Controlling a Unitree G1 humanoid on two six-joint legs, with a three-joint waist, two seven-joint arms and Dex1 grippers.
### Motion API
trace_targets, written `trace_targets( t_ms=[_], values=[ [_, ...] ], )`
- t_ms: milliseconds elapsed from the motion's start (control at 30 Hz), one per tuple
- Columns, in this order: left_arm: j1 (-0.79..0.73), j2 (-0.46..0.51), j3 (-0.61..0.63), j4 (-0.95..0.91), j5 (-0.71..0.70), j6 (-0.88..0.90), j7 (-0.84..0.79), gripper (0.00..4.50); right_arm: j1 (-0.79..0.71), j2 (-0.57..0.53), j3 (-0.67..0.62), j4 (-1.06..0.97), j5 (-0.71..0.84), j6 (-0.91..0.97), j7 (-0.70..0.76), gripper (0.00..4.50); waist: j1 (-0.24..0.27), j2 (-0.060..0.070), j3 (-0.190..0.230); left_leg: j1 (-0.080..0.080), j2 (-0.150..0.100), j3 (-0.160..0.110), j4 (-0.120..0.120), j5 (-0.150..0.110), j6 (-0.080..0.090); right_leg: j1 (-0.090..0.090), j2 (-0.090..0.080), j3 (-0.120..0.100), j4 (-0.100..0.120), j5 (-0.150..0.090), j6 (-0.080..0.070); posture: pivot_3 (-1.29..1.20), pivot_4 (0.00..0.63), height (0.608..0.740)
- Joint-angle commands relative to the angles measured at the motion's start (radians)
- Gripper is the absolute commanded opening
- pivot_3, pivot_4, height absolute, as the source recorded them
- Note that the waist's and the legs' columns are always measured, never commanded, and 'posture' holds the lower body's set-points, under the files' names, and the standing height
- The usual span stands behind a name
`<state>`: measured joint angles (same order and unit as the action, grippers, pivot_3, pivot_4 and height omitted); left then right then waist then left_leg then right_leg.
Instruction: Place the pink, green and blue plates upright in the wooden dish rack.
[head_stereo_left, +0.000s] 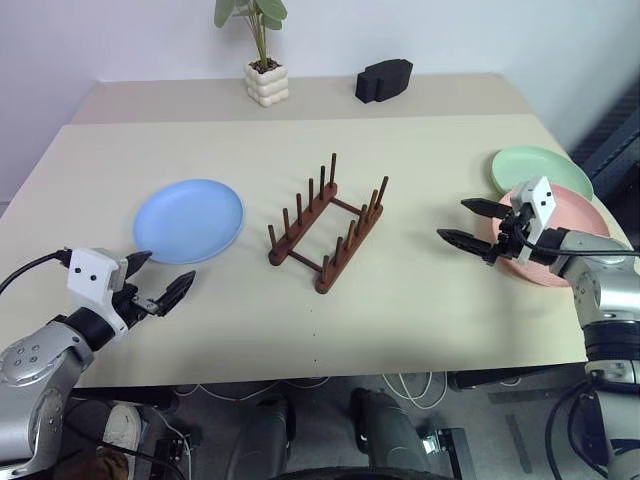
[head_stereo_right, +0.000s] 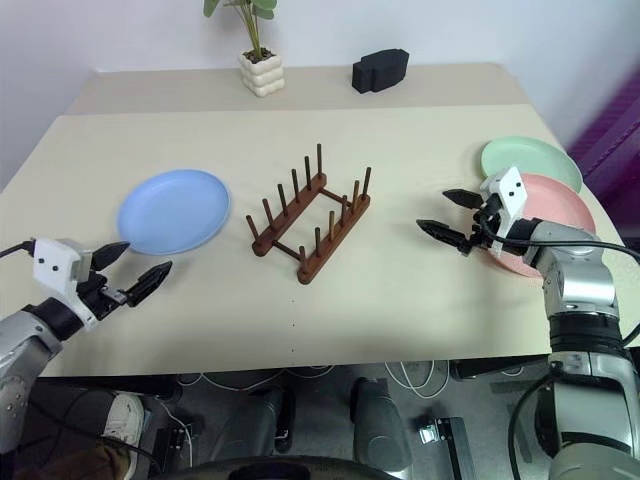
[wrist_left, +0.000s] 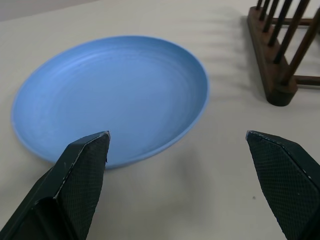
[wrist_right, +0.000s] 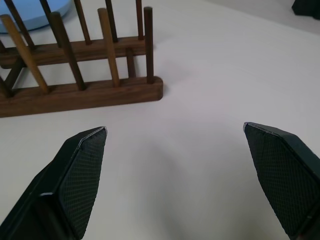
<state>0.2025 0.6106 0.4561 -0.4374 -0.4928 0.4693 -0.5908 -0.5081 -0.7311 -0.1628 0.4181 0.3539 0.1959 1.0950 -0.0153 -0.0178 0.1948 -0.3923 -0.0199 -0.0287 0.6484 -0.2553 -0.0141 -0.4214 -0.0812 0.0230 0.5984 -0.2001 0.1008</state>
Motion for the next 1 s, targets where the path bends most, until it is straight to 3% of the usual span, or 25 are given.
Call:
trace_targets(
  t_ms=[33,467,733,867,1000],
  values=[
    [0.001,-0.002,0.021,-0.037,-0.01,-0.01,0.012,4.5,-0.028,-0.001,-0.01,0.002,0.0,-0.023,0.002,4.47,0.002,0.0,0.0,0.0,0.0,0.0,0.0,0.0,0.0,0.0,0.0,0.0,0.0,0.0,0.0,0.0,0.15,0.734],
    [-0.021,-0.006,-0.025,-0.081,-0.006,-0.001,0.036,4.5,-0.046,-0.006,0.015,0.014,-0.027,-0.021,0.008,4.47,0.001,0.0,0.0,0.0,0.0,0.0,0.0,0.0,0.0,0.0,0.0,0.0,0.0,0.0,0.0,0.0,0.15,0.734],
    [-0.066,0.034,-0.065,-0.073,-0.063,0.035,-0.047,4.5,-0.029,-0.007,0.011,-0.036,-0.026,-0.014,-0.015,4.47,0.001,0.0,0.0,0.0,0.0,0.0,0.0,0.0,0.0,0.0,0.0,0.0,0.0,0.0,0.0,0.0,0.15,0.734],
    [-0.11,0.081,-0.145,-0.067,-0.075,0.053,-0.13,4.5,0.007,0.005,0.004,-0.084,-0.017,-0.002,-0.039,4.47,0.003,0.0,0.0,0.0,-0.001,0.0,0.0,0.0,0.0,0.0,0.0,0.0,0.0,0.0,0.0,0.0,0.15,0.734],
    [-0.206,0.116,-0.308,-0.036,-0.03,0.065,-0.197,4.5,0.048,0.013,-0.007,-0.135,-0.005,0.01,-0.069,4.47,0.003,0.0,0.0,0.0,-0.001,0.0,0.0,0.0,0.0,0.001,0.0,0.0,0.0,0.0,0.0,0.0,0.15,0.734]
  ],
)
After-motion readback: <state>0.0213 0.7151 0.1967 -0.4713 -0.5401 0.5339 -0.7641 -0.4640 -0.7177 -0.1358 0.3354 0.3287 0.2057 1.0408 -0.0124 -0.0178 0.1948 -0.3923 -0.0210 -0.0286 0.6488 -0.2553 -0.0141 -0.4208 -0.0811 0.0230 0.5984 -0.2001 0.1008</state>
